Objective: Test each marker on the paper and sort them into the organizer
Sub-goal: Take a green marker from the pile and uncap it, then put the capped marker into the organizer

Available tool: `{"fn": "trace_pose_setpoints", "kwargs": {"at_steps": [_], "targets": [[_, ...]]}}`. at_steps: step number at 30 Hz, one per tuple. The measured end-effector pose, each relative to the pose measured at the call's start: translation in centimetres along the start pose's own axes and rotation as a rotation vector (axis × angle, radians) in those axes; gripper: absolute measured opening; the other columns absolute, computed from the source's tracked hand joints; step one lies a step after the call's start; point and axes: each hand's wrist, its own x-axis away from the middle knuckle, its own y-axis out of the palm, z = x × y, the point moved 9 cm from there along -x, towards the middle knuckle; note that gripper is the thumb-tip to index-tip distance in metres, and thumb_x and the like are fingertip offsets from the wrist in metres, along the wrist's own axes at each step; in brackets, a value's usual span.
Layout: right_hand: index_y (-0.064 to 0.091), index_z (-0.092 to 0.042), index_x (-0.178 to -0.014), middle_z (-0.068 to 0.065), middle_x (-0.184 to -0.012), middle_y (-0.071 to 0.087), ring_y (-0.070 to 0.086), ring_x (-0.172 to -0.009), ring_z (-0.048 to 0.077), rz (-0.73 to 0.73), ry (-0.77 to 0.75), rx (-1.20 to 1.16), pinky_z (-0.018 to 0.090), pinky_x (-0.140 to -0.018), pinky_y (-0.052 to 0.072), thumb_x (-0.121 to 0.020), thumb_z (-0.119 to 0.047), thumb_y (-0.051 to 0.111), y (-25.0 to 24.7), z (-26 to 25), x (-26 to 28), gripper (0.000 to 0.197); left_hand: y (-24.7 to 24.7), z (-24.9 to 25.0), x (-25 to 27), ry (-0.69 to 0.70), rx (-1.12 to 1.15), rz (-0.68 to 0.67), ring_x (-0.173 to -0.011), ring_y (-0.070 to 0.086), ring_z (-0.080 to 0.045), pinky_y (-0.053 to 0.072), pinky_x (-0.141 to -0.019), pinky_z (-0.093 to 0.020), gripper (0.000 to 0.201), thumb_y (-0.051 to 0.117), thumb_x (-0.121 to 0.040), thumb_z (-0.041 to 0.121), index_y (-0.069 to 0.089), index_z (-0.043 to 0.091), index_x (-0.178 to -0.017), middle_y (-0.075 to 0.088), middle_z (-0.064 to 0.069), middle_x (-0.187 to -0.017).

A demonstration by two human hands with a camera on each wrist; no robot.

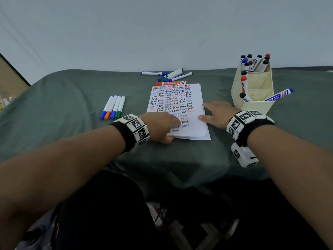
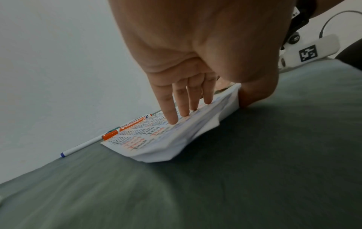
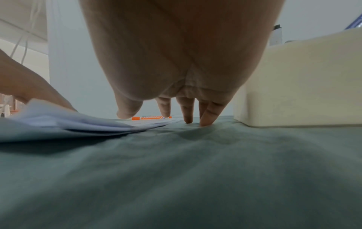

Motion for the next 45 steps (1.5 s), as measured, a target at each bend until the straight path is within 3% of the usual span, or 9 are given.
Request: {"fn": "trace_pose_setpoints", "kwargs": {"at_steps": [3, 8, 11, 17, 24, 31, 38, 41, 45], "targets": [[0.024, -0.022, -0.16, 0.009, -0.163, 0.033, 0.031, -0.148, 0.029, -0.002, -0.006, 0.018, 0.04, -0.12, 0.019, -0.099, -0.065, 0.04, 0.0, -0.2, 0.1, 0.076, 0.2, -0.7, -0.4, 0.01, 0.029, 0.018, -0.13, 0.048, -0.021, 0.043, -0.108, -0.041, 0.065, 0.06, -0.089, 0.053, 0.046, 0.023, -0.144, 0.051, 0.002, -0.144], [0.024, -0.026, -0.16, 0.009, -0.162, 0.033, 0.03, -0.148, 0.032, -0.015, -0.003, 0.031, 0.042, -0.12, 0.021, -0.098, -0.069, 0.038, 0.2, -0.1, 0.0, 0.077, 0.6, -3.1, -0.2, -0.123, 0.273, 0.021, -0.141, 0.034, -0.014, 0.03, -0.118, -0.044, 0.097, 0.038, -0.07, 0.095, 0.044, 0.033, -0.145, 0.042, 0.011, -0.151], [0.025, -0.029, -0.159, 0.009, -0.161, 0.035, 0.031, -0.147, 0.033, -0.017, -0.002, 0.04, 0.042, -0.119, 0.022, -0.097, -0.07, 0.039, 0.2, -0.2, 0.1, 0.076, 0.6, -6.0, -0.2, -0.309, 0.269, 0.027, -0.146, 0.027, -0.023, 0.027, -0.119, -0.051, 0.103, 0.038, -0.074, 0.093, 0.036, 0.026, -0.152, 0.033, 0.001, -0.159], [0.032, -0.023, -0.157, 0.004, -0.159, 0.04, 0.035, -0.144, 0.032, 0.021, -0.03, 0.0, 0.04, -0.117, 0.025, -0.097, -0.067, 0.044, -0.2, -0.7, 0.2, 0.075, 1.8, -9.9, 0.3, -0.547, 0.317, -0.038, -0.143, 0.035, -0.029, 0.034, -0.116, -0.045, 0.111, 0.058, -0.072, 0.085, 0.027, 0.019, -0.157, 0.034, -0.01, -0.158], [0.036, -0.031, -0.155, 0.005, -0.151, 0.051, 0.05, -0.134, 0.029, 0.016, -0.003, -0.06, 0.033, -0.095, 0.04, -0.093, -0.071, 0.047, -0.3, -0.4, 0.3, 0.075, 2.0, -9.1, -0.1, -0.53, 0.346, -0.049, -0.141, 0.039, -0.029, 0.038, -0.112, -0.042, 0.109, 0.07, -0.071, 0.076, 0.027, 0.024, -0.156, 0.038, -0.008, -0.156], [0.042, -0.033, -0.152, 0.002, -0.152, 0.051, 0.05, -0.135, 0.027, 0.018, -0.008, -0.052, 0.034, -0.103, 0.04, -0.094, -0.072, 0.045, -0.8, -0.5, 0.6, 0.071, 2.0, -8.9, 0.2, -0.521, 0.357, -0.036, -0.137, 0.043, -0.027, 0.041, -0.11, -0.042, 0.104, 0.072, -0.069, 0.077, 0.034, 0.026, -0.152, 0.041, -0.007, -0.153], [0.053, -0.038, -0.144, -0.003, -0.146, 0.057, 0.053, -0.131, 0.024, 0.021, -0.008, -0.013, 0.034, -0.102, 0.042, -0.096, -0.069, 0.044, -1.7, -0.4, 0.0, 0.057, 1.7, -9.1, -0.7, -0.512, 0.277, -0.058, -0.121, 0.05, -0.025, 0.042, -0.093, -0.035, 0.092, 0.061, -0.072, 0.083, 0.045, 0.026, -0.142, 0.049, -0.007, -0.135], [0.047, -0.035, -0.148, -0.001, -0.146, 0.056, 0.053, -0.13, 0.026, 0.055, 0.019, -0.02, 0.035, -0.098, 0.044, -0.098, -0.067, 0.043, -2.3, 0.1, -1.0, 0.06, 0.5, -10.4, -1.4, -0.54, 0.14, -0.014, -0.125, 0.05, -0.026, 0.04, -0.098, -0.036, 0.089, 0.051, -0.076, 0.086, 0.048, 0.024, -0.141, 0.053, -0.006, -0.136], [0.028, -0.028, -0.159, 0.009, -0.164, 0.03, 0.029, -0.149, 0.033, 0.039, 0.025, -0.044, 0.044, -0.117, 0.029, -0.097, -0.065, 0.047, -1.9, 0.3, -2.7, 0.074, -0.7, -12.3, -2.9, -0.523, 0.136, 0.051, -0.138, 0.041, -0.028, 0.036, -0.112, -0.044, 0.086, 0.051, -0.084, 0.079, 0.042, 0.024, -0.148, 0.043, -0.007, -0.152]]}}
